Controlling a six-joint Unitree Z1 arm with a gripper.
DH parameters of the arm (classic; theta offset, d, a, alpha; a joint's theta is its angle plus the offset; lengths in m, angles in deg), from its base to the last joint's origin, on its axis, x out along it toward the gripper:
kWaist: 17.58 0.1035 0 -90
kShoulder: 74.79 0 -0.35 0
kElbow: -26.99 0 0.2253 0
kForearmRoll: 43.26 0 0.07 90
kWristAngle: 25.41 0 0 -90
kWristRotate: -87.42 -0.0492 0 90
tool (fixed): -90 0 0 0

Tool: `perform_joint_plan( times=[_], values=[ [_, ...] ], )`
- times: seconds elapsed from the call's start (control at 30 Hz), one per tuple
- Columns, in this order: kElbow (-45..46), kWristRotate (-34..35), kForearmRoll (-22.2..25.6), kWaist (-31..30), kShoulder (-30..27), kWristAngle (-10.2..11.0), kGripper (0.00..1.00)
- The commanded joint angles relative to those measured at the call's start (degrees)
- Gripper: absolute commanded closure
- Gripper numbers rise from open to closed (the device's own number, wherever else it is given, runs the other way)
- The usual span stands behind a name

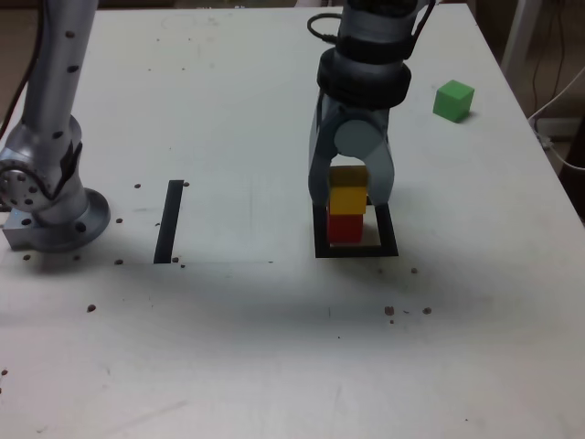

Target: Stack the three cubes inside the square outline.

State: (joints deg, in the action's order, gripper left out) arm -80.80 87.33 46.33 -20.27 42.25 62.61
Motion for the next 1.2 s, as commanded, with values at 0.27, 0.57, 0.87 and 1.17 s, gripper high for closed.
perform_joint_plan(
  times=[0.27, 0.57, 0.87, 1.17],
  values=[
    [1.8, 0.1, -1.5, -0.1, 0.3, -0.4, 0.10],
    [2.1, 0.2, -1.5, 0.0, -0.2, 0.7, 0.06],
    [1.5, -0.1, 1.5, 6.3, -1.9, 6.1, 0.01],
    [-11.1, -6.2, 8.6, 13.1, 0.8, 10.4, 0.00]
  ],
)
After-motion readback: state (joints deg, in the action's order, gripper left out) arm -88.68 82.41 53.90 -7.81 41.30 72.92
